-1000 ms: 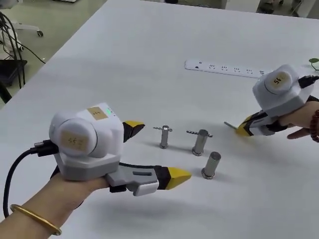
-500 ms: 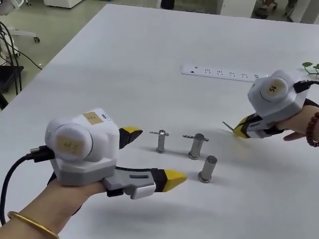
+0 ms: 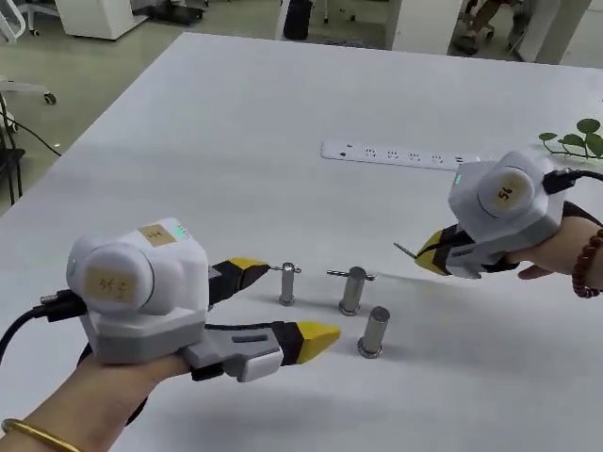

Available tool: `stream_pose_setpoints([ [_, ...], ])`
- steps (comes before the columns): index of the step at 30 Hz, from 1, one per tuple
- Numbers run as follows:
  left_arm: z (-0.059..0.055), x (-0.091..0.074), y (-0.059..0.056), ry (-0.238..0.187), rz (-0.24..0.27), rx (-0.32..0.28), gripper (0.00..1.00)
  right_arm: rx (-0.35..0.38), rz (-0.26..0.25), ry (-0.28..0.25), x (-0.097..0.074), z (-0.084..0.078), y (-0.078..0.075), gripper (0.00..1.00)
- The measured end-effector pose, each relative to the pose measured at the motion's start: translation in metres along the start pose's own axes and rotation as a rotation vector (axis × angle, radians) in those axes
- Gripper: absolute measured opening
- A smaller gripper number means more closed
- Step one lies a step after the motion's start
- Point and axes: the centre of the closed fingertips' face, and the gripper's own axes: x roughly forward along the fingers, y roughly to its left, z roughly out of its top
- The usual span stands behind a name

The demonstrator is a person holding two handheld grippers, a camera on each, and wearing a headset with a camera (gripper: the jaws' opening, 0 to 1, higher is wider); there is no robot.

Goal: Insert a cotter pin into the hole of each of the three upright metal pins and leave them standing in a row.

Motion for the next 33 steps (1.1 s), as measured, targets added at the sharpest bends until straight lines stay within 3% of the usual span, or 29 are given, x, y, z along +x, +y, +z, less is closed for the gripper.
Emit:
stream_pose_setpoints([
  [9, 0.011, 0.006, -0.003, 0.003, -0.026, -0.039, 0.51, -0.071, -0.003, -0.061, -0.014, 0.02, 0.019, 0.0],
  [13, 0.008, 0.008, -0.006, 0.033, -0.04, -0.083, 0.48, -0.108, -0.001, -0.094, -0.019, 0.029, 0.028, 0.0],
  [15, 0.008, 0.009, -0.008, 0.03, -0.057, -0.134, 0.42, -0.118, 0.0, -0.111, -0.021, 0.034, 0.033, 0.0],
  [33, 0.012, 0.013, -0.019, 0.025, -0.095, -0.283, 0.2, -0.249, 0.021, -0.179, -0.036, 0.055, 0.075, 0.0],
])
